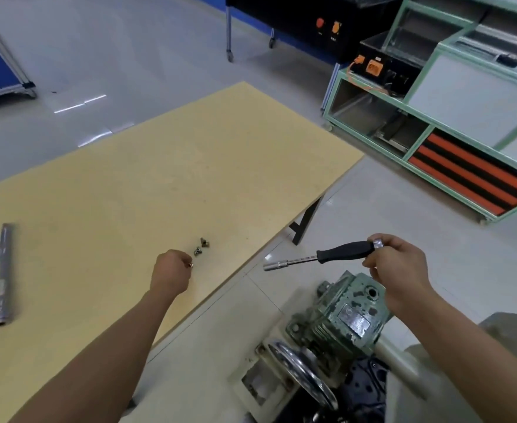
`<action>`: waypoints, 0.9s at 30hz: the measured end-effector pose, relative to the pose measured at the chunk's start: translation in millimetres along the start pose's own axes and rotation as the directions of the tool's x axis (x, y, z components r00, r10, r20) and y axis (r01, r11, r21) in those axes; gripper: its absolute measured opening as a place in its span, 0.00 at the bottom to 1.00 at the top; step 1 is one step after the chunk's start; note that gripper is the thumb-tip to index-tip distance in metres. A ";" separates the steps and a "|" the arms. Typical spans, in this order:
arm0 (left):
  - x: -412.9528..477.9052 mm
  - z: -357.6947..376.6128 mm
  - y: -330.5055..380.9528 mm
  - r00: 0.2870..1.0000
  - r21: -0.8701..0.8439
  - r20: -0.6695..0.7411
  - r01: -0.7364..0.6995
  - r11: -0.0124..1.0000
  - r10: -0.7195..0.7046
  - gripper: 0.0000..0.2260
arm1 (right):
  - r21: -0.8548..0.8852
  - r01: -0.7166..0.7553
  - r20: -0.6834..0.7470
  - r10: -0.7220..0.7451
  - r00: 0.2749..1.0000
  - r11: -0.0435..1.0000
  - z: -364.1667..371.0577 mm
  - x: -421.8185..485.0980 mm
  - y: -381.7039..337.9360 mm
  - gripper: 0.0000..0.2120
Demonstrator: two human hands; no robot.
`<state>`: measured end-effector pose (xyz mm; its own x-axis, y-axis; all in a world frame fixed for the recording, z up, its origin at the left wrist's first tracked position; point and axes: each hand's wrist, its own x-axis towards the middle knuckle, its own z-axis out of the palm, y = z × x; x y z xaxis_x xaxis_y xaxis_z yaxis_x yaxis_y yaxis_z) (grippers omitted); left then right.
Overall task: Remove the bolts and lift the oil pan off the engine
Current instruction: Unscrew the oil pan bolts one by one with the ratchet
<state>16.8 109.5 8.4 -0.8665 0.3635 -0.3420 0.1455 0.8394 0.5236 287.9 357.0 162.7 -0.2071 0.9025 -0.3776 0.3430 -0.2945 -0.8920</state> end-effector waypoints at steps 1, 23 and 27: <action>-1.1 -0.2 -1.1 1.000 -0.026 -0.010 0.004 1.000 -0.004 0.12 | 0.003 -0.001 0.000 0.001 1.000 1.000 -1.6 -0.2 -0.8 0.21; -490.0 26.7 484.3 -0.087 -0.569 0.237 -0.819 0.066 0.968 0.11 | -0.451 0.534 -0.302 -0.685 0.663 0.716 -427.5 -195.9 -117.3 0.15; -577.1 96.2 500.8 -0.159 -0.667 0.279 -0.742 0.072 0.947 0.10 | -0.604 0.377 -0.333 -0.652 0.682 0.703 -519.7 -223.4 -73.2 0.14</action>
<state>635.7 358.9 392.9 0.4084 0.8501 0.3325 0.3347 -0.4784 0.8119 785.2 340.2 441.5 -0.0598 0.9117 0.4065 0.7160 0.3229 -0.6190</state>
